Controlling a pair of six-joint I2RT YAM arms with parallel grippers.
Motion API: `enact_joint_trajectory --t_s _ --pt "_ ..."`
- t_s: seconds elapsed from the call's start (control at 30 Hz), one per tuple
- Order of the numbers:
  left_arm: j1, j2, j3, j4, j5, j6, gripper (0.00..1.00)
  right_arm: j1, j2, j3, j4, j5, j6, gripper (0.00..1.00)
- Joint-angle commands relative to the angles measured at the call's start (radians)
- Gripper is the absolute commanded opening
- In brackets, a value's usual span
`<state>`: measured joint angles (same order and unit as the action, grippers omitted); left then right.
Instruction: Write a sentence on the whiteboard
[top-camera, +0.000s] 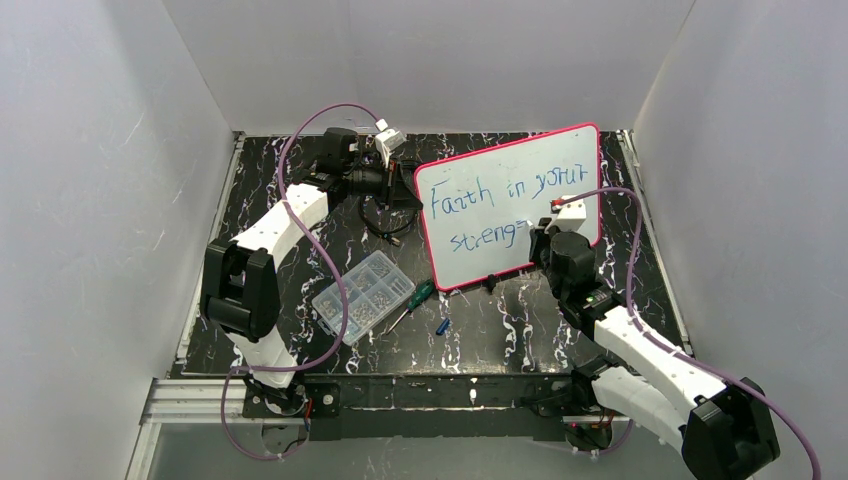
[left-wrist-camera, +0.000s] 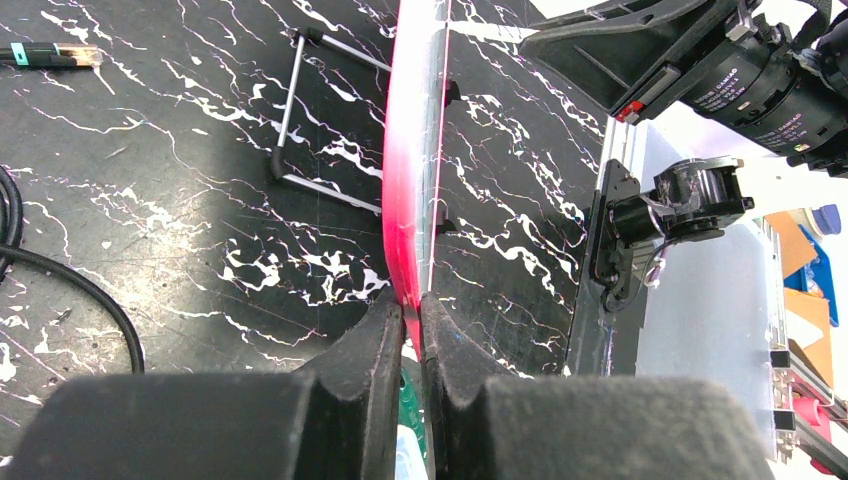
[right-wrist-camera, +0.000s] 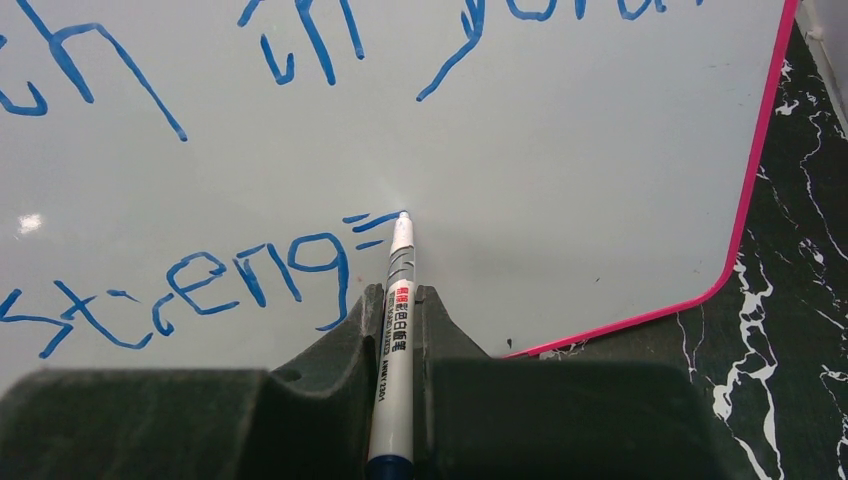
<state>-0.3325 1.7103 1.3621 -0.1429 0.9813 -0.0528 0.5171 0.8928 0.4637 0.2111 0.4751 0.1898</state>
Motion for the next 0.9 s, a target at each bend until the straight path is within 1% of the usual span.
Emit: enact_joint_trajectory --t_s 0.0,0.1,0.27,0.6,0.87 --pt "-0.008 -0.026 0.027 -0.006 0.04 0.008 0.0 -0.004 -0.01 0.008 0.036 0.018 -0.018 0.01" --pt "-0.008 -0.026 0.027 -0.006 0.04 0.008 0.0 -0.003 -0.049 0.008 0.032 -0.036 -0.021 0.01" --pt "-0.008 -0.026 0.027 -0.004 0.042 0.007 0.0 -0.003 -0.087 0.009 0.054 -0.067 -0.012 0.01" --pt "-0.008 -0.027 0.028 -0.004 0.042 0.007 0.0 -0.003 0.0 0.016 0.152 -0.056 -0.045 0.01" --pt "-0.009 -0.026 0.027 -0.004 0.043 0.007 0.0 -0.003 -0.018 -0.017 0.096 -0.031 -0.021 0.01"
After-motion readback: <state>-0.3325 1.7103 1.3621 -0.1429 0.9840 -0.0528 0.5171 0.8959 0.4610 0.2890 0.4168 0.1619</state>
